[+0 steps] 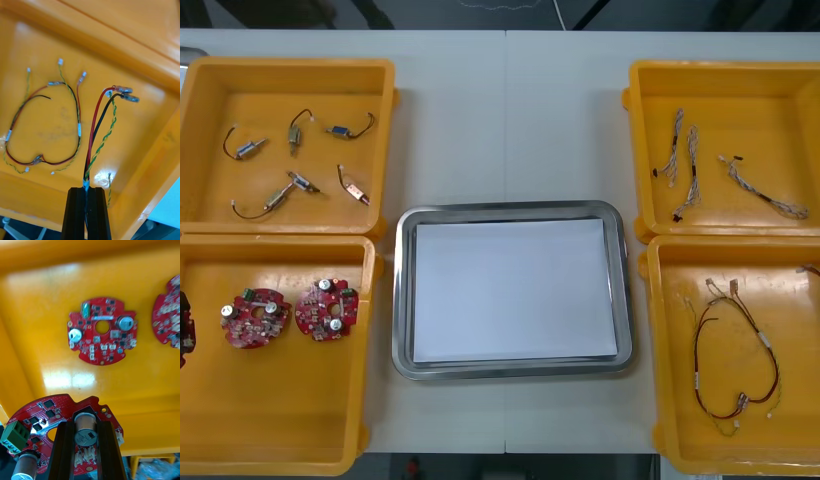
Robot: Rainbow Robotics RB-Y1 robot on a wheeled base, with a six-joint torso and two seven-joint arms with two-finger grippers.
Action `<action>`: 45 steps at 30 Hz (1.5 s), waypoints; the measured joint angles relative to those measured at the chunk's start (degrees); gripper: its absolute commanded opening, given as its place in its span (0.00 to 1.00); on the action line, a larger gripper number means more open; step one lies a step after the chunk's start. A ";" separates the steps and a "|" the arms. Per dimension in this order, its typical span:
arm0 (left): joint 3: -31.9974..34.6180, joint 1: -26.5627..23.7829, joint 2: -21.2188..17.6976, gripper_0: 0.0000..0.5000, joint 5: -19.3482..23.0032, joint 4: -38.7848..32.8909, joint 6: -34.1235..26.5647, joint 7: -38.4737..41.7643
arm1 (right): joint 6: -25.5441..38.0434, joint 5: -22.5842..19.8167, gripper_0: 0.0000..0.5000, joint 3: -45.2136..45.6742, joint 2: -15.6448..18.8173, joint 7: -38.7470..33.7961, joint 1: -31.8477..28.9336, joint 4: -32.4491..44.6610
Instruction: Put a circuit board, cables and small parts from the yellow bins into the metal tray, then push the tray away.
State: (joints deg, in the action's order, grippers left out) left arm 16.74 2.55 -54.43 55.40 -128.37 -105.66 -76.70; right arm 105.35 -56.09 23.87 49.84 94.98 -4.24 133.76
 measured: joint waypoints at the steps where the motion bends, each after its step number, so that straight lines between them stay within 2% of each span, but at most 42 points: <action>1: -0.65 -1.35 0.00 0.00 -0.05 -0.71 -0.92 0.00 | 0.81 -0.90 0.00 0.01 0.29 0.00 0.91 0.48; 6: -5.62 -7.42 -0.06 0.00 -0.13 -3.53 -3.15 0.01 | 3.61 -5.69 0.00 0.01 1.96 -0.01 5.41 0.85; 13: -17.84 -16.41 -0.10 0.00 -0.15 -6.40 -3.31 0.73 | 4.33 -8.50 0.00 -2.48 5.92 -0.01 11.02 0.91; 16: -23.01 -20.26 -0.06 0.00 -0.15 -6.93 -3.18 4.23 | 4.39 -9.43 0.00 -4.53 7.42 -0.01 12.90 0.91; 21: -29.56 -26.23 0.99 0.00 -0.49 -7.12 -3.01 15.27 | 4.44 -10.23 0.00 -6.82 7.87 -0.01 14.93 0.95; 25: -34.49 -30.62 3.50 0.00 -2.25 -7.12 -3.01 20.71 | 4.44 -10.87 0.00 -8.20 7.91 -0.01 16.19 0.95; 34: -45.83 -37.94 10.06 0.00 -7.53 -6.35 -3.01 20.82 | 4.44 -12.21 0.00 -9.04 7.99 -0.01 16.96 1.28; 45: -55.02 -44.05 20.13 0.00 -14.66 3.02 -2.47 21.52 | 4.45 -13.45 0.00 -9.41 8.00 -0.01 17.13 1.82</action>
State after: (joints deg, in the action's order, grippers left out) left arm -38.27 -41.51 -34.30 40.74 -125.35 -108.13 -55.18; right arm 109.80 -69.54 14.46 57.85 94.97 12.89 135.58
